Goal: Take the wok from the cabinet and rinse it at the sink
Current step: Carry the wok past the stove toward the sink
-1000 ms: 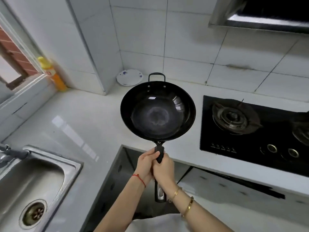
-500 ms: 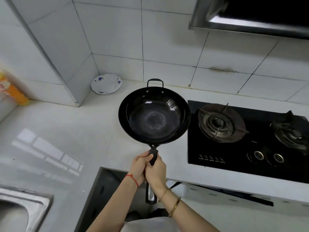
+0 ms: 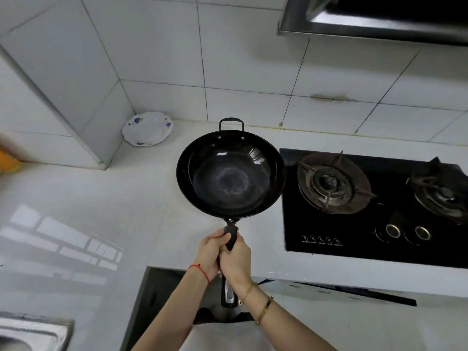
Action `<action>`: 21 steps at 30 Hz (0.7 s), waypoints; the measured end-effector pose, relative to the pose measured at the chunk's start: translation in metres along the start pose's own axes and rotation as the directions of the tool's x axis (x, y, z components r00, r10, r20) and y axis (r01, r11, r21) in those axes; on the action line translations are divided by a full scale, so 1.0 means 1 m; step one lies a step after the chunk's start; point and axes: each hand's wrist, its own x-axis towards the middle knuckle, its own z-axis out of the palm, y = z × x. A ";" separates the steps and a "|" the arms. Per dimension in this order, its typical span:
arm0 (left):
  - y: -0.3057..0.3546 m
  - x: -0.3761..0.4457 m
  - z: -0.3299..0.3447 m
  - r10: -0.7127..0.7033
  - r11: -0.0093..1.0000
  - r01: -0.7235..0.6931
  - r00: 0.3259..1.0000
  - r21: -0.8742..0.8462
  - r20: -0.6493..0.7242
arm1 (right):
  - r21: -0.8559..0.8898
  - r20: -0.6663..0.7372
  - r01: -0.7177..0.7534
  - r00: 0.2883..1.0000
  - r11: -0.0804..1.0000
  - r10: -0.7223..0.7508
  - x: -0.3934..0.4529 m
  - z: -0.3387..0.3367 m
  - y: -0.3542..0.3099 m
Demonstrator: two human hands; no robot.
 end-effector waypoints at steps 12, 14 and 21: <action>-0.006 0.006 -0.007 0.025 0.995 -0.030 0.998 0.091 0.055 | -0.228 0.040 0.011 0.999 0.974 -0.002 -0.004 -0.003 0.000; -0.006 0.006 -0.009 0.051 0.985 -0.061 0.996 0.160 0.067 | -0.350 0.087 0.037 0.996 0.936 -0.007 -0.004 -0.005 0.000; 0.004 0.003 -0.013 0.148 0.814 -0.179 0.984 0.553 0.101 | -0.535 0.316 0.167 0.949 0.828 0.014 0.007 -0.029 -0.007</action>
